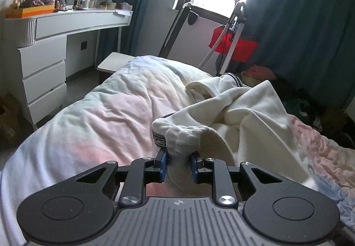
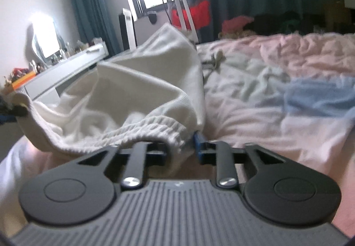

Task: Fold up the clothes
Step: 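Grasp the ribbed cuff with the right gripper while the left gripper holds the other cuff, then lift both cuffs and stretch the sweatpants out flat across the bed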

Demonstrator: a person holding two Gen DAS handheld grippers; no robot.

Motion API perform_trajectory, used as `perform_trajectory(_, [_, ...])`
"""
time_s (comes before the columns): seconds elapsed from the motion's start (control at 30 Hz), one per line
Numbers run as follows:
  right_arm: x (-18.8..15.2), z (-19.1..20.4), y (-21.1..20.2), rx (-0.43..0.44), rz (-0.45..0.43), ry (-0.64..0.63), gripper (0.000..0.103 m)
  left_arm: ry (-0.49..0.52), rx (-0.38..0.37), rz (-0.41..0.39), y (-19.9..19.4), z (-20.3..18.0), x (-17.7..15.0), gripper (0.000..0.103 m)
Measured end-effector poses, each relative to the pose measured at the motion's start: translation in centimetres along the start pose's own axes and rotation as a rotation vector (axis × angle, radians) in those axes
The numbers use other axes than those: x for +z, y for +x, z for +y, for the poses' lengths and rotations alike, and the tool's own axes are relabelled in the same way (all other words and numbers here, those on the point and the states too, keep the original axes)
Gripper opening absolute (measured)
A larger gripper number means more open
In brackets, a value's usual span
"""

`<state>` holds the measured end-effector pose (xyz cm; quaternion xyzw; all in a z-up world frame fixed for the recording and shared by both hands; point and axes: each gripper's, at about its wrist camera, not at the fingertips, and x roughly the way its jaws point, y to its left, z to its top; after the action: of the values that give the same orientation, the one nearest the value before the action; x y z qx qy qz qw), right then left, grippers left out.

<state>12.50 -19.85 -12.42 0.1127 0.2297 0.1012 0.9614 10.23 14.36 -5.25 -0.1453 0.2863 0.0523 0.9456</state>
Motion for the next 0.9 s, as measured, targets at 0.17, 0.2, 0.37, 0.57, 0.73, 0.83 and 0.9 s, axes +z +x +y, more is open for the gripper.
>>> perform_trajectory(0.17, [2.0,0.6,-3.4,-0.014,-0.103,-0.041,0.015,-0.033,-0.025,0.014,-0.9,0.1,-0.7,0.023])
perform_trajectory(0.2, [2.4,0.9,-4.4,-0.012,-0.124,-0.052,0.014,-0.039,-0.030,0.017,-1.0,0.1,-0.8,0.024])
perform_trajectory(0.37, [3.0,1.6,-9.3,0.015,-0.136,-0.059,0.014,-0.021,-0.014,0.071,-1.5,-0.7,-2.6,0.026])
perform_trajectory(0.57, [0.7,2.6,-9.5,-0.015,0.100,-0.142,0.018,0.025,-0.011,0.181,-1.8,-1.4,-4.8,0.030])
perform_trajectory(0.73, [0.6,3.0,-9.6,-0.017,0.173,-0.210,0.026,0.008,-0.080,0.216,-3.8,-0.4,-5.2,0.053])
perform_trajectory(0.83, [0.7,2.7,-11.0,0.028,0.179,-0.207,0.030,-0.013,-0.182,0.262,-4.7,0.3,-4.5,0.071])
perform_trajectory(0.9, [0.6,2.1,-11.8,0.086,0.205,-0.157,0.042,-0.015,-0.221,0.249,-5.1,0.6,-4.1,0.084])
